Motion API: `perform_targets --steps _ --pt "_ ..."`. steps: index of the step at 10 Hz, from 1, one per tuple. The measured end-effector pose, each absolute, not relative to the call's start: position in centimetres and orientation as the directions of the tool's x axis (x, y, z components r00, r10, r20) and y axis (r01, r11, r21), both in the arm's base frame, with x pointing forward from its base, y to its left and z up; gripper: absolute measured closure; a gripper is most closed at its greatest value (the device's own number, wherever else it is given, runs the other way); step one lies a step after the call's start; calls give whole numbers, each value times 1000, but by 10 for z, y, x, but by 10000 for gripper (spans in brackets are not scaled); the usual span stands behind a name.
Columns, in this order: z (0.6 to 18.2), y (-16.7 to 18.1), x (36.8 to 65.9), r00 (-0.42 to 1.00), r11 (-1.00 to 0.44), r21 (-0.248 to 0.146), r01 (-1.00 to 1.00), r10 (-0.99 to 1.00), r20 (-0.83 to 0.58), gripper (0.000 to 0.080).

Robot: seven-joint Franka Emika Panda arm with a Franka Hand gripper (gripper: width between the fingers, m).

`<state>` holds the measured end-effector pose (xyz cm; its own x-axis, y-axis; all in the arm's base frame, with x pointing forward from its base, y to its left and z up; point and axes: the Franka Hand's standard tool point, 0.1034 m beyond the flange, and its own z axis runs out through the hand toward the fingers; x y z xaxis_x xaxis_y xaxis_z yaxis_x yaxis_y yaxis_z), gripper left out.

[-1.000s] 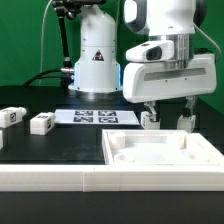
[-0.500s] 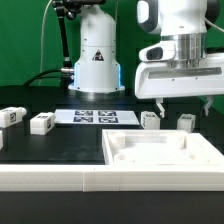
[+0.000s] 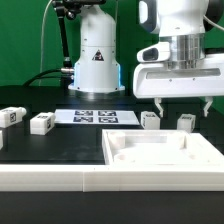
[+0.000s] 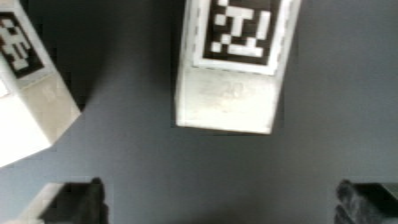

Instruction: Assemble one leg

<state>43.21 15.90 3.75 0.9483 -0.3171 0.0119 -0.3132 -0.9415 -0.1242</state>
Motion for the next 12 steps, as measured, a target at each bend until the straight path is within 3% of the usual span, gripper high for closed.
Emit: perform_targets --steps 2,12 --pt "35 153 427 948 -947 -87 -308 -298 -115 150" --pt "40 155 431 762 -957 -33 -287 -207 -614 150"
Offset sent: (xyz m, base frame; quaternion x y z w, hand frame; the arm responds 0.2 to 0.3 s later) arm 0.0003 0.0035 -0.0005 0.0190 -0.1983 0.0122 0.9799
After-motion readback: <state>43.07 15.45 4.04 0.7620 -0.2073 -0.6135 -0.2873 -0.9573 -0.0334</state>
